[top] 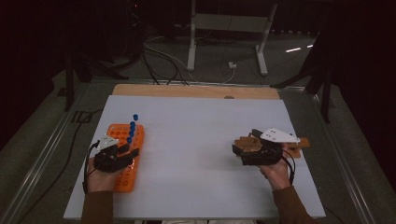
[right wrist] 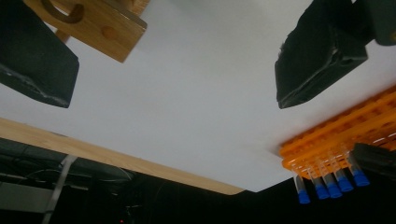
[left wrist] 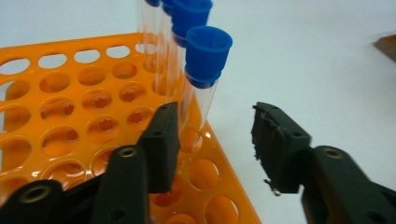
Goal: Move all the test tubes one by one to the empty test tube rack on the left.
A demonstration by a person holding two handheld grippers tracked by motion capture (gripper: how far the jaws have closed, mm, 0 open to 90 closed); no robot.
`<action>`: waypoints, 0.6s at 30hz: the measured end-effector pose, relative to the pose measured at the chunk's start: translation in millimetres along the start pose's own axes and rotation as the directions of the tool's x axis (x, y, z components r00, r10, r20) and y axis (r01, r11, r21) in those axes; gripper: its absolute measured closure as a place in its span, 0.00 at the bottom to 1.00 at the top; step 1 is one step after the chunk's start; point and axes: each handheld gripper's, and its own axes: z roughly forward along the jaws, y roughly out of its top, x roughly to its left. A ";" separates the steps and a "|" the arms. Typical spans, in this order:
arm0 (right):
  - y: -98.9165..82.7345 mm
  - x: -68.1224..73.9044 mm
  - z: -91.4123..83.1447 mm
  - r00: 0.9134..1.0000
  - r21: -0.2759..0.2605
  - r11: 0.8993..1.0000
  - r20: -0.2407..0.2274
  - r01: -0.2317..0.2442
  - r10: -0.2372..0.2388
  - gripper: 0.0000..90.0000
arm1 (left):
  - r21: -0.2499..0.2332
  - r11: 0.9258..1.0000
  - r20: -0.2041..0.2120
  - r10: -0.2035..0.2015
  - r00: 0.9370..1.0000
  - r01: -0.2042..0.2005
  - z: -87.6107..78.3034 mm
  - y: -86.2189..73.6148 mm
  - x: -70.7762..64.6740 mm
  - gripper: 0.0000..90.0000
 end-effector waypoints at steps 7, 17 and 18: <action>-3.4 -5.5 -7.5 1.000 -0.009 1.000 0.030 0.001 0.000 0.00 | -0.103 0.995 0.052 0.012 0.999 -0.007 -15.4 -0.8 -0.2 0.37; -19.7 -15.3 -21.3 0.998 -0.039 0.999 0.061 -0.006 0.009 0.00 | -0.289 0.955 -0.005 0.073 0.997 -0.071 -39.1 -5.7 -11.9 0.18; -21.8 -16.1 -22.8 0.998 -0.043 0.999 0.066 -0.004 0.007 0.00 | -0.297 0.952 -0.008 0.075 0.997 -0.074 -40.4 -6.0 -12.3 0.16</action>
